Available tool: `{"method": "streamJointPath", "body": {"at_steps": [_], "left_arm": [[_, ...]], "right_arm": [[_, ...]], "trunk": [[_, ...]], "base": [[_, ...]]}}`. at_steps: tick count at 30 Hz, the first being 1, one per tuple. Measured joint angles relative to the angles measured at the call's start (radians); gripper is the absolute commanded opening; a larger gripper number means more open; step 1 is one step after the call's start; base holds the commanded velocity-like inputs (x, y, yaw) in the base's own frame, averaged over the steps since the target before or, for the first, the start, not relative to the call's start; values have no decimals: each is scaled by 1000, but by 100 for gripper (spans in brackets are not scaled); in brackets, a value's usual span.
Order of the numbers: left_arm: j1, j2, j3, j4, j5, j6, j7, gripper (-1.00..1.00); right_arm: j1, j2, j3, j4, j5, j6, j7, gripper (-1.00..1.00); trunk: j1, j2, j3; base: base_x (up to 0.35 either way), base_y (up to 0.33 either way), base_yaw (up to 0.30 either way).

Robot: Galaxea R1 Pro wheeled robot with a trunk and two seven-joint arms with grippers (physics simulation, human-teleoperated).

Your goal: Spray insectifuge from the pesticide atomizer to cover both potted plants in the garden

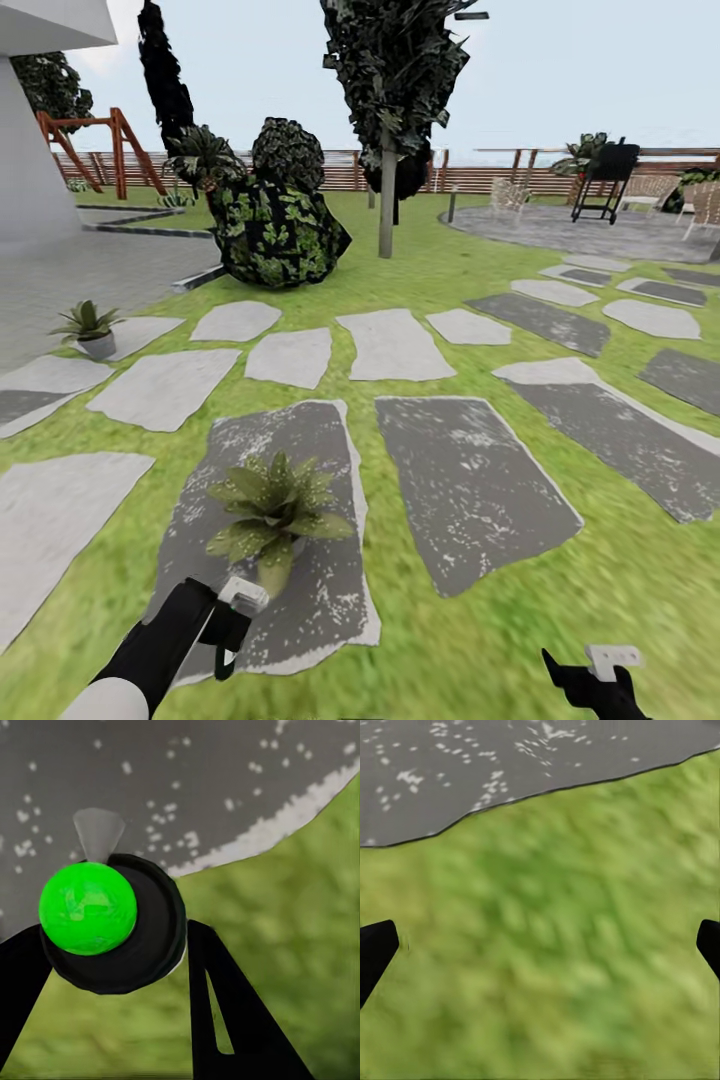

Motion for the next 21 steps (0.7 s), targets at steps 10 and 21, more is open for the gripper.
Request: {"method": "streamJointPath", "body": {"at_steps": [10,21], "left_arm": [[0,-3,-2,0,-1,-1,0,-100],[0,-4,-1,0,-1,-1,0,-100]], "right_arm": [[0,0,0,0,0,0,0,100],[0,0,0,0,0,0,0,100]], "trunk": [[0,0,0],[0,0,0]], "base": [[34,-91,278],[49,-257,278]]}}
